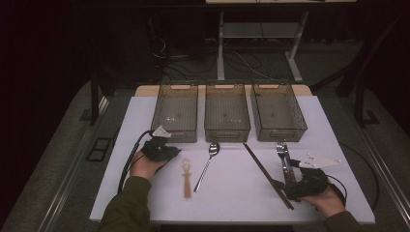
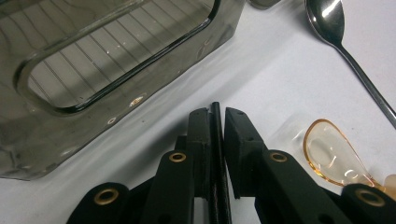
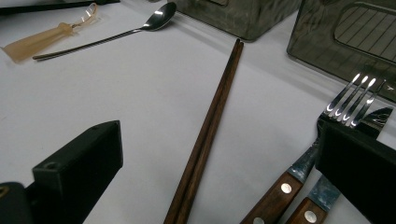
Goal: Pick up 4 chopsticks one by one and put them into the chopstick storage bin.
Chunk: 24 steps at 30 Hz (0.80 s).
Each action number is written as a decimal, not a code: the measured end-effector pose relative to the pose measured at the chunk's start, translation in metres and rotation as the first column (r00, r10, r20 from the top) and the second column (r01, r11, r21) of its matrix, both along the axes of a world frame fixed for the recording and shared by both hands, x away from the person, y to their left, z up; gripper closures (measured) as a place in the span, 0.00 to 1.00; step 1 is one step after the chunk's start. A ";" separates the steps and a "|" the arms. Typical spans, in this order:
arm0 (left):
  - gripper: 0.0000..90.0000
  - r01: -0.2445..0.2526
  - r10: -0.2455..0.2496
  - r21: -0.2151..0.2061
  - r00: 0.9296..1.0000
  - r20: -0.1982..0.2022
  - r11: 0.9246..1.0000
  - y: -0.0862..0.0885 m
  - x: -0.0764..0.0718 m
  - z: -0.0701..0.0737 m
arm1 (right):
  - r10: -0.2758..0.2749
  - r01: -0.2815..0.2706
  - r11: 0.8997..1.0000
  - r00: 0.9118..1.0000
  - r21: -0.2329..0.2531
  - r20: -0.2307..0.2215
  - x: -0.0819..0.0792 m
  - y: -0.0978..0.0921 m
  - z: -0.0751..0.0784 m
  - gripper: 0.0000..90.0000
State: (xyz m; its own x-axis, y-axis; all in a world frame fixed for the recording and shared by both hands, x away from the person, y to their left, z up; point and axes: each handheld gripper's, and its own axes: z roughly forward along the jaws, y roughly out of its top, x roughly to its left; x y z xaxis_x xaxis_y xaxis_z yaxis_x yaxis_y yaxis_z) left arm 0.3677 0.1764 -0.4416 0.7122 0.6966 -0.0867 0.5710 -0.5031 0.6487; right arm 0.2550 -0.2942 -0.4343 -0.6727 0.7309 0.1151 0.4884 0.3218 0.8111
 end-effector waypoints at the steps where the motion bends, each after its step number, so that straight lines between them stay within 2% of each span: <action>1: 0.87 0.000 0.000 0.001 1.000 0.003 1.000 0.000 0.000 0.000 | 0.000 0.000 1.000 1.000 0.001 0.001 0.000 0.000 0.000 0.01; 2: 0.85 -0.003 0.003 -0.001 1.000 0.017 1.000 0.001 -0.001 0.002 | 0.001 -0.001 1.000 1.000 0.000 -0.001 0.000 0.000 0.000 0.01; 5: 0.82 -0.005 0.006 -0.014 1.000 0.026 1.000 0.004 -0.002 0.005 | 0.001 -0.001 1.000 1.000 0.009 0.003 0.000 0.000 0.001 0.01; 8: 0.72 -0.006 0.007 -0.038 0.999 0.043 0.999 0.007 -0.007 0.009 | 0.002 -0.002 1.000 1.000 0.019 0.000 -0.001 0.000 0.001 0.01; 11: 0.67 0.002 0.000 -0.043 0.999 0.046 0.999 0.010 -0.013 0.013 | 0.014 -0.014 1.000 1.000 0.023 -0.002 0.000 -0.001 0.001 0.01; 13: 0.60 0.013 -0.009 -0.048 0.997 0.072 0.999 0.012 -0.019 0.016 | 0.024 -0.023 0.999 0.999 0.029 -0.028 0.002 0.000 0.000 0.01; 15: 0.57 0.019 -0.013 -0.077 0.997 0.075 0.997 0.013 -0.025 0.018 | 0.031 -0.030 0.999 0.999 0.031 -0.025 0.002 0.000 0.000 0.01; 18: 0.46 0.026 -0.016 -0.118 0.997 0.082 0.993 0.016 -0.034 0.021 | 0.036 -0.035 0.999 0.999 0.034 -0.014 0.001 0.002 0.002 0.01; 20: 0.42 0.037 -0.026 -0.126 0.995 0.092 0.991 0.018 -0.039 0.022 | 0.045 -0.045 0.999 0.999 0.027 0.000 0.000 0.006 0.001 0.01; 24: 0.35 0.045 -0.031 -0.150 0.995 0.097 0.988 0.020 -0.049 0.024 | 0.057 -0.057 0.998 0.998 0.012 -0.001 0.000 0.011 -0.001 0.01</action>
State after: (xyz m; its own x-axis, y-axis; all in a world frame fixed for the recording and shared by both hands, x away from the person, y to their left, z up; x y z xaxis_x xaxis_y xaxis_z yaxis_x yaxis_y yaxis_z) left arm 0.3187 0.1961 -0.4179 0.7479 0.6527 -0.1212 0.4864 -0.4145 0.7692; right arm 0.2554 -0.2836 -0.4349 -0.7132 0.6898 0.1243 0.4704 0.3395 0.8145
